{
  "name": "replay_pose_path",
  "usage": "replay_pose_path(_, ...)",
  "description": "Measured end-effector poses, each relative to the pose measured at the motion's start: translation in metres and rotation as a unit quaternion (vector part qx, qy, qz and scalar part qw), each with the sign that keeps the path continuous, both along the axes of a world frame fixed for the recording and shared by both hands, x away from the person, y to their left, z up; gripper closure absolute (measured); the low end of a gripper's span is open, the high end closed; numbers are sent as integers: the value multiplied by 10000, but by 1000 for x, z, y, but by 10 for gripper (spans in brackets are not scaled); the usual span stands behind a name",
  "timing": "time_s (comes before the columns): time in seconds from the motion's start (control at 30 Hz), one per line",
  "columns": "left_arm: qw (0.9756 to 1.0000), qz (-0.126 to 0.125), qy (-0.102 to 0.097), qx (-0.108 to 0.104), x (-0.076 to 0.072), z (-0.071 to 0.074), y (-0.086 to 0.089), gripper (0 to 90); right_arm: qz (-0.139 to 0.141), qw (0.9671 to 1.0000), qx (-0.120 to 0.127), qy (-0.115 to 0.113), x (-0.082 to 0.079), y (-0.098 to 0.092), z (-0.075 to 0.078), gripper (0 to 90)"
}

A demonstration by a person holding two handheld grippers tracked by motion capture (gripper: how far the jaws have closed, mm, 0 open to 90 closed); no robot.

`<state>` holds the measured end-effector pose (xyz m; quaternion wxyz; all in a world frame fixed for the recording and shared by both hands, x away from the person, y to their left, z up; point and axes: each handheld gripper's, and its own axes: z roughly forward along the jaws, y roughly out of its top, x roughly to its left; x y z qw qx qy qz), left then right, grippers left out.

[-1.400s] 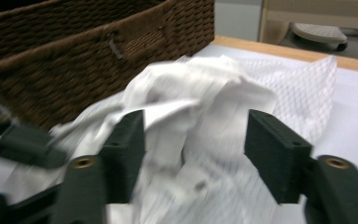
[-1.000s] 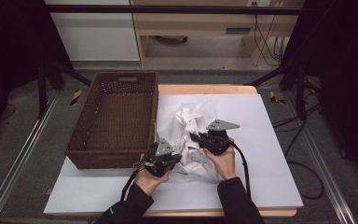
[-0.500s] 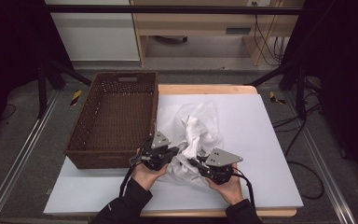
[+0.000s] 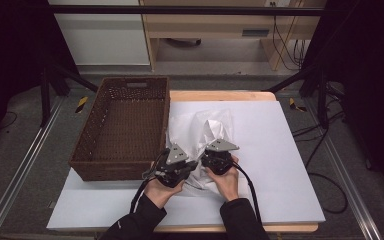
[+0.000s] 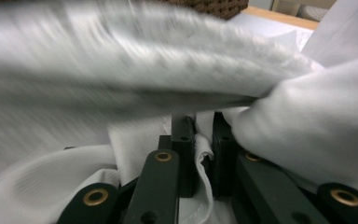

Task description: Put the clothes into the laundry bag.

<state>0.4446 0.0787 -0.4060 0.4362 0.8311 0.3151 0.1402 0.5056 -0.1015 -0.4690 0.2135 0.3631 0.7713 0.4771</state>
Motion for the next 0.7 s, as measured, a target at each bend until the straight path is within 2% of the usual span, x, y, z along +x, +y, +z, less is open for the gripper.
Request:
replay_pose_path(0.07,10000,14,69,47,2,-9,-1,891,100,9999,-1,-58,-4,-4,5,765)
replay_pose_path(0.13,9998,89,73,151,5,-18,-1,891,254,9996,139,26,-12,-15,13,667)
replay_pose_path(0.2,9997,106,184,94,8,-24,1,891,408,9990,172,83,-21,-27,20,608)
replay_pose_path(0.27,9997,120,193,88,8,-27,1,891,457,9989,137,41,-34,-42,28,535)
replay_pose_path(0.3,9997,130,163,111,8,-27,1,891,458,9988,176,-6,-41,-51,32,490)
replay_pose_path(0.37,9997,127,147,118,7,-28,0,891,444,9986,296,-67,-52,-69,40,479)
replay_pose_path(0.4,9997,127,144,122,7,-28,0,890,270,9989,306,-227,-56,-79,44,473)
replay_pose_path(0.43,9997,126,148,120,8,-28,0,891,147,9990,284,-323,-55,-84,46,455)
replay_pose_path(0.5,9998,124,141,121,8,-28,0,890,-199,9987,259,-400,-48,-92,47,363)
replay_pose_path(0.57,9998,118,123,139,7,-28,0,891,-496,9975,345,-354,-33,-93,43,306)
replay_pose_path(0.63,9998,115,111,140,7,-29,0,890,-579,9971,451,-177,-16,-87,36,315)
replay_pose_path(0.7,9998,129,100,127,7,-29,1,890,-466,9975,520,-103,-7,-80,32,451)
